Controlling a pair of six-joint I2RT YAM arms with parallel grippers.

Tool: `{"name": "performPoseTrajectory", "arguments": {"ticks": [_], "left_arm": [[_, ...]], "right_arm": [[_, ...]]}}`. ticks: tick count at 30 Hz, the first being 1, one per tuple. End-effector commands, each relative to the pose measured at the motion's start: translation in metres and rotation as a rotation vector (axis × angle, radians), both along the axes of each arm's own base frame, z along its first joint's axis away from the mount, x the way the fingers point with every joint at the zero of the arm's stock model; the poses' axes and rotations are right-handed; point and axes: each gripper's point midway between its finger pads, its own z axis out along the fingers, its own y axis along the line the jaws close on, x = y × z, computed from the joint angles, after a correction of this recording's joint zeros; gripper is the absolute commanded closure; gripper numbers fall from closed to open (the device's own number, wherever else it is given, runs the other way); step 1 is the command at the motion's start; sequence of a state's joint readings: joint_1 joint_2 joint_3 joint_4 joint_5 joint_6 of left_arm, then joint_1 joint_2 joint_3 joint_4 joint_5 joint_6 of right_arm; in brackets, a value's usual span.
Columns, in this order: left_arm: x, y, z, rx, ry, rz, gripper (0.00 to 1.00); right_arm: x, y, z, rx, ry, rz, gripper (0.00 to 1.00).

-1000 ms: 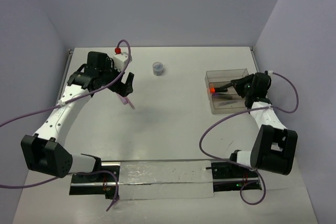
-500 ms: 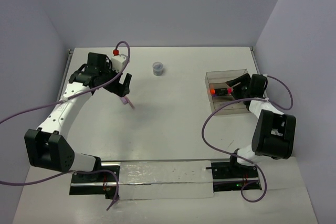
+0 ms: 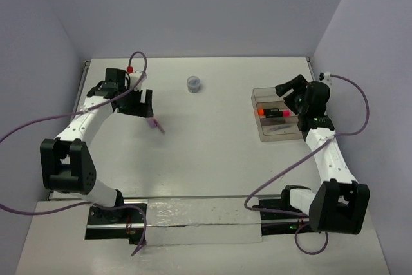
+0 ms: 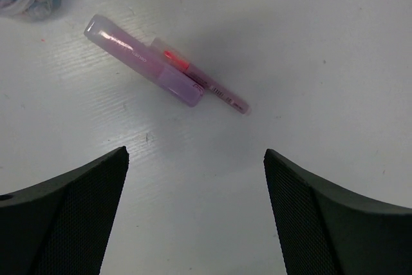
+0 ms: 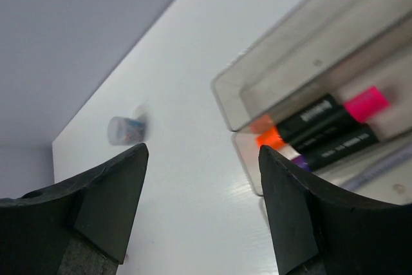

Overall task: Sort the stationery into containers
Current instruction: Pick up the stationery from the center of the board.

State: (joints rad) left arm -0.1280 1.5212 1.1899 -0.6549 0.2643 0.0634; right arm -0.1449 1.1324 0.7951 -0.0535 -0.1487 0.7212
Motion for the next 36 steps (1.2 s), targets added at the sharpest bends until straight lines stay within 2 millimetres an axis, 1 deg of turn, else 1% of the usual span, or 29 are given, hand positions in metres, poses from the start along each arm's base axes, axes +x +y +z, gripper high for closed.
{"name": "performPoseTrajectory", "arguments": {"ticks": [1, 2, 5, 9, 11, 13, 14, 17, 18, 22, 24, 25, 27, 29, 31, 34, 36], "left_arm": [[0.027, -0.001, -0.003, -0.094, -0.008, 0.176, 0.13], [0.033, 0.002, -0.009, -0.083, -0.008, 0.204, 0.15], [0.048, 0.011, -0.015, -0.052, -0.040, 0.270, 0.17], [0.062, 0.012, -0.034, -0.058, -0.015, 0.335, 0.19], [0.070, 0.012, -0.041, -0.068, 0.000, 0.369, 0.20], [0.078, 0.014, -0.056, -0.054, 0.031, 0.410, 0.24], [0.079, 0.016, -0.065, -0.040, 0.047, 0.420, 0.24], [0.083, 0.022, -0.077, -0.009, 0.055, 0.439, 0.27], [0.083, 0.024, -0.085, 0.003, 0.066, 0.447, 0.28], [0.087, 0.024, -0.093, -0.001, 0.071, 0.456, 0.28], [0.088, 0.024, -0.095, -0.001, 0.072, 0.455, 0.29], [0.086, 0.025, -0.099, 0.009, 0.082, 0.455, 0.35], [0.079, 0.028, -0.106, 0.027, 0.103, 0.445, 0.40], [0.073, 0.030, -0.109, 0.034, 0.116, 0.441, 0.41], [0.061, 0.034, -0.115, 0.043, 0.140, 0.437, 0.41], [0.055, 0.039, -0.114, 0.041, 0.141, 0.434, 0.42], [0.052, 0.041, -0.112, 0.040, 0.142, 0.428, 0.46]], "right_arm": [[-0.003, 0.014, 0.041, -0.117, -0.078, 0.017, 0.23], [-0.003, 0.019, 0.046, -0.117, -0.095, 0.029, 0.23], [-0.004, 0.030, 0.050, -0.111, -0.112, 0.061, 0.23], [-0.004, 0.034, 0.043, -0.113, -0.094, 0.077, 0.24], [-0.004, 0.035, 0.040, -0.113, -0.086, 0.084, 0.24], [-0.004, 0.035, 0.038, -0.116, -0.080, 0.091, 0.24], [-0.005, 0.035, 0.038, -0.121, -0.080, 0.092, 0.24], [-0.006, 0.035, 0.038, -0.131, -0.081, 0.096, 0.24], [-0.006, 0.034, 0.037, -0.139, -0.078, 0.094, 0.24], [-0.006, 0.034, 0.034, -0.141, -0.070, 0.099, 0.24], [-0.006, 0.035, 0.033, -0.139, -0.067, 0.102, 0.24], [-0.006, 0.036, 0.032, -0.137, -0.065, 0.107, 0.24], [-0.006, 0.036, 0.031, -0.136, -0.064, 0.110, 0.24], [-0.007, 0.036, 0.031, -0.136, -0.065, 0.110, 0.24], [-0.007, 0.037, 0.031, -0.135, -0.068, 0.110, 0.24], [-0.006, 0.037, 0.033, -0.128, -0.072, 0.112, 0.24], [-0.006, 0.039, 0.033, -0.123, -0.073, 0.119, 0.24]]}}
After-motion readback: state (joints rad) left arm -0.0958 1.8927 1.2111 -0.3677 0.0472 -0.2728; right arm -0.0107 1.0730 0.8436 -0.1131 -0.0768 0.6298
